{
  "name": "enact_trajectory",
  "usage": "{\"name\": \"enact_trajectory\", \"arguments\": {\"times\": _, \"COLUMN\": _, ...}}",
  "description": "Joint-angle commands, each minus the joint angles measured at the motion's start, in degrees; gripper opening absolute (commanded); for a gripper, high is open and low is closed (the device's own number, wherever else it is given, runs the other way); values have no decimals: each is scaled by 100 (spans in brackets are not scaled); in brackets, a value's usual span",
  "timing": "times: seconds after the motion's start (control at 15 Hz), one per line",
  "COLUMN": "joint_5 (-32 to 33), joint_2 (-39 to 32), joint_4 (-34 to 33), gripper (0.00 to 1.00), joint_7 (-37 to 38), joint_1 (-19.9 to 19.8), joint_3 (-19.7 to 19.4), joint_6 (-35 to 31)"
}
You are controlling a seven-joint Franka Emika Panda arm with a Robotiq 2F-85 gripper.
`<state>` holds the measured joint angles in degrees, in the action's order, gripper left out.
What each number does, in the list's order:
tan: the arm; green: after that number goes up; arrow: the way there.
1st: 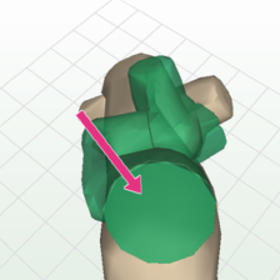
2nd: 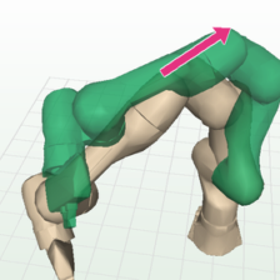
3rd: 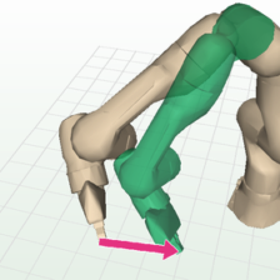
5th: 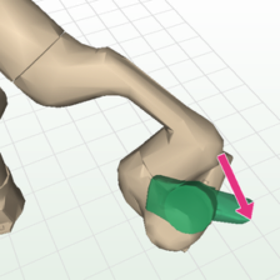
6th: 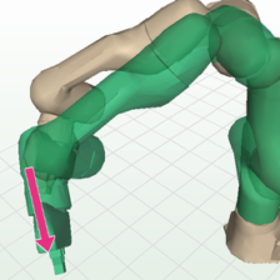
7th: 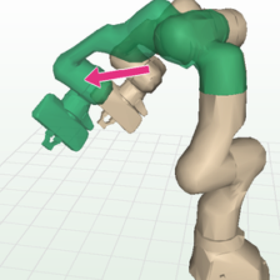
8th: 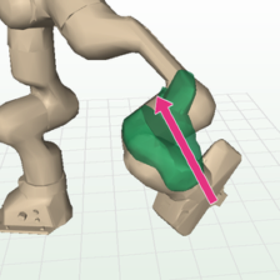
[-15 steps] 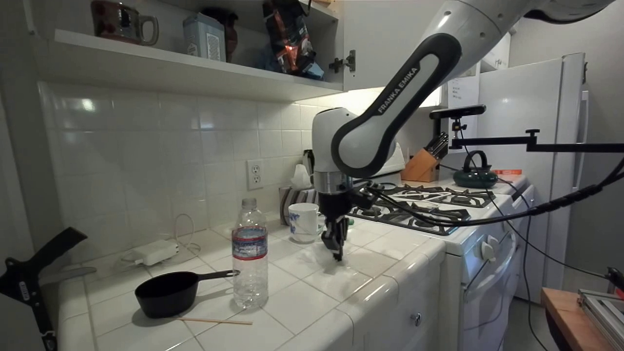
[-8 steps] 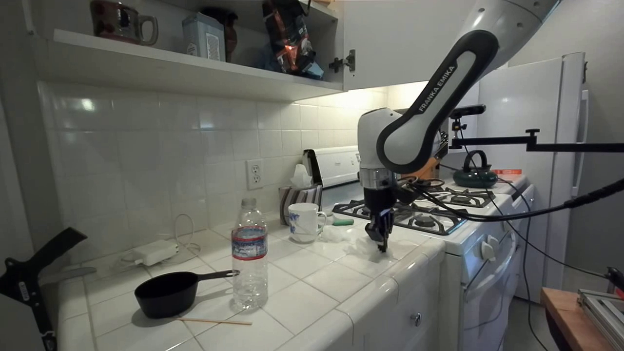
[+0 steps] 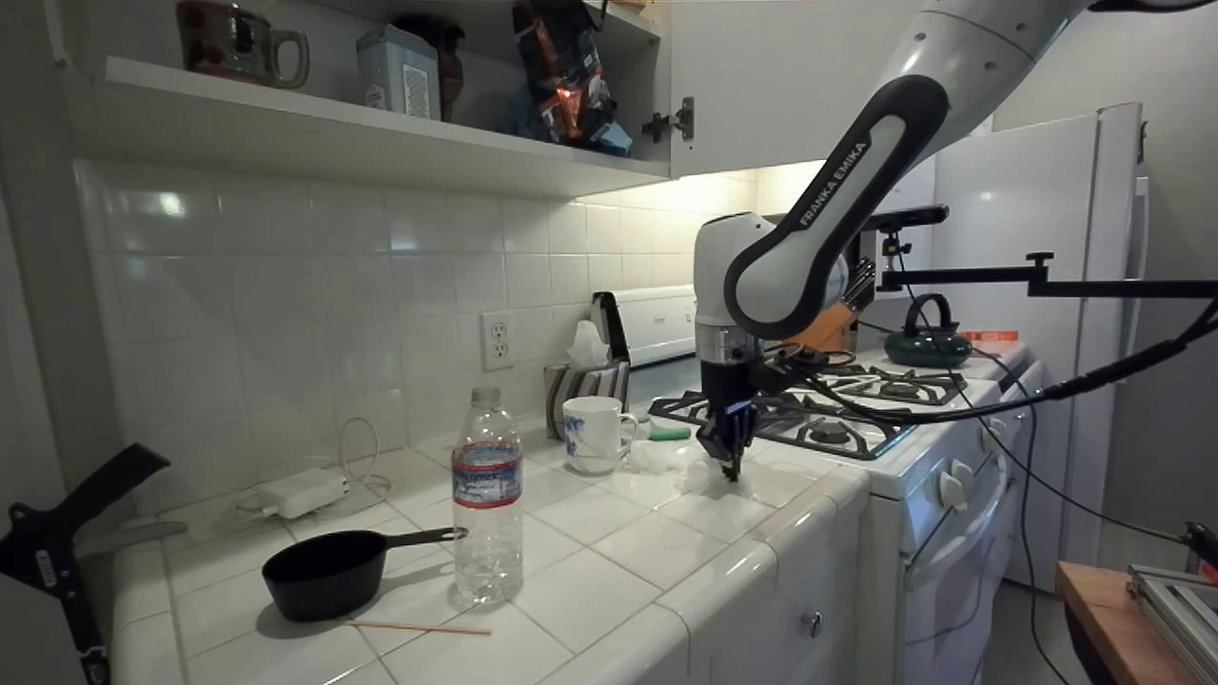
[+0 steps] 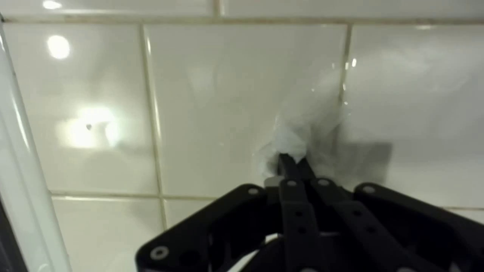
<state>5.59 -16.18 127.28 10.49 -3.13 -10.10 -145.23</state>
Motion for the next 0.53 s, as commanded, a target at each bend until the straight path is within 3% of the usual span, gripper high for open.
{"name": "enact_trajectory", "arguments": {"times": 0.0, "joint_5": 199, "joint_2": -455, "joint_4": -811, "gripper": 0, "joint_7": 366, "joint_1": 233, "joint_3": 93, "joint_6": 143}}
{"name": "enact_trajectory", "arguments": {"times": 0.47, "joint_5": 494, "joint_2": -896, "joint_4": -1563, "gripper": 0, "joint_7": 486, "joint_1": 812, "joint_3": 266, "joint_6": 94}}
